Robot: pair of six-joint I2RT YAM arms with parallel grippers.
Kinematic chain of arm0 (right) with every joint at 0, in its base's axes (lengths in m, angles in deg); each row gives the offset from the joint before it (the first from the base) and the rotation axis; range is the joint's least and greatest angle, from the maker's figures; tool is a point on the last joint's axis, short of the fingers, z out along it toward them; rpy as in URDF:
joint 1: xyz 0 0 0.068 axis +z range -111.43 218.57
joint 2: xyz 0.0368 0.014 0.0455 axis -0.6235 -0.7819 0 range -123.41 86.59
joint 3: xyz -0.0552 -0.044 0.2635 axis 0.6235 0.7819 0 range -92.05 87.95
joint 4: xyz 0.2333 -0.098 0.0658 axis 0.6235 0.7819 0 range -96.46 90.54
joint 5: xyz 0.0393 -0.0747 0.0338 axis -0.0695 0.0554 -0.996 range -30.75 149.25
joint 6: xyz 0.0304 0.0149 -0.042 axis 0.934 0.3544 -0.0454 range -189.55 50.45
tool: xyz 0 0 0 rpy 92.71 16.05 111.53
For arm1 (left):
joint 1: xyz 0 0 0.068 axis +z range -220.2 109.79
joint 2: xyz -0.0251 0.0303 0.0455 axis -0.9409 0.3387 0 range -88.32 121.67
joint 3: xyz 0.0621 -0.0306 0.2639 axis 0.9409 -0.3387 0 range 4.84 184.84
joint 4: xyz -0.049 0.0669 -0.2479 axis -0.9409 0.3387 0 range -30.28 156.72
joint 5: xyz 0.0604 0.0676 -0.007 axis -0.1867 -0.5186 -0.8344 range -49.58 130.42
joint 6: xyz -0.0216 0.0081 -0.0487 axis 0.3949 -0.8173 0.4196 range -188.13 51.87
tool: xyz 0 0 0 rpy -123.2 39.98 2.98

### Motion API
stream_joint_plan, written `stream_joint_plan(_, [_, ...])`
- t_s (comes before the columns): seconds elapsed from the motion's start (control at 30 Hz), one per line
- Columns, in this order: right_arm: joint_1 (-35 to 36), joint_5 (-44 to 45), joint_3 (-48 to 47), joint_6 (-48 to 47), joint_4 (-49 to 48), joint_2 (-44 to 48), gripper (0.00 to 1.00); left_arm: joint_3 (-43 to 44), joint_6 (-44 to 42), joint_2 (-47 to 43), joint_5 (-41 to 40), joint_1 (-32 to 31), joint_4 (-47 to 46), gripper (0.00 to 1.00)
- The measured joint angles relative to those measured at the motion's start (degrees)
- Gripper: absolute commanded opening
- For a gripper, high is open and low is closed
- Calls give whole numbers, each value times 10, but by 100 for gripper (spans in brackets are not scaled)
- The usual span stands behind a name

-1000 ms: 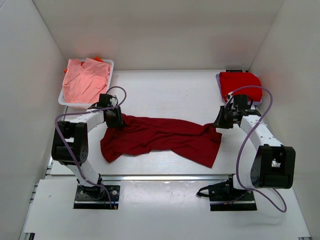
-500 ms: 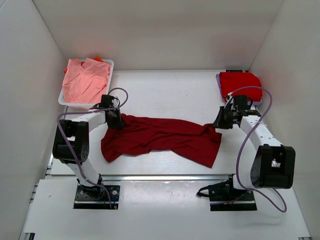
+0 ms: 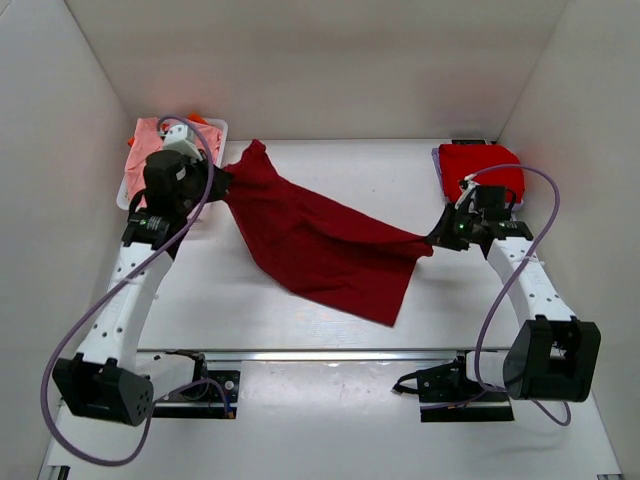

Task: Fold and stack the t-shirts
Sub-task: Flatten out the tshirt

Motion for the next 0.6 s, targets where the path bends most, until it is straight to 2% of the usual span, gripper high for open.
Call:
stream_joint_plan(0.07, [4,-1,-2,6,0,16,0,-1,3,-26,3,9,-3,3])
stream_joint_plan(0.17, [8,-2,-2,11,5,36,0,-20,11,-40,18,16,4,0])
stream_joint_plan(0.6, [-3,-19,24,16,10,72,0,-81,14,-13,72,10,50,0])
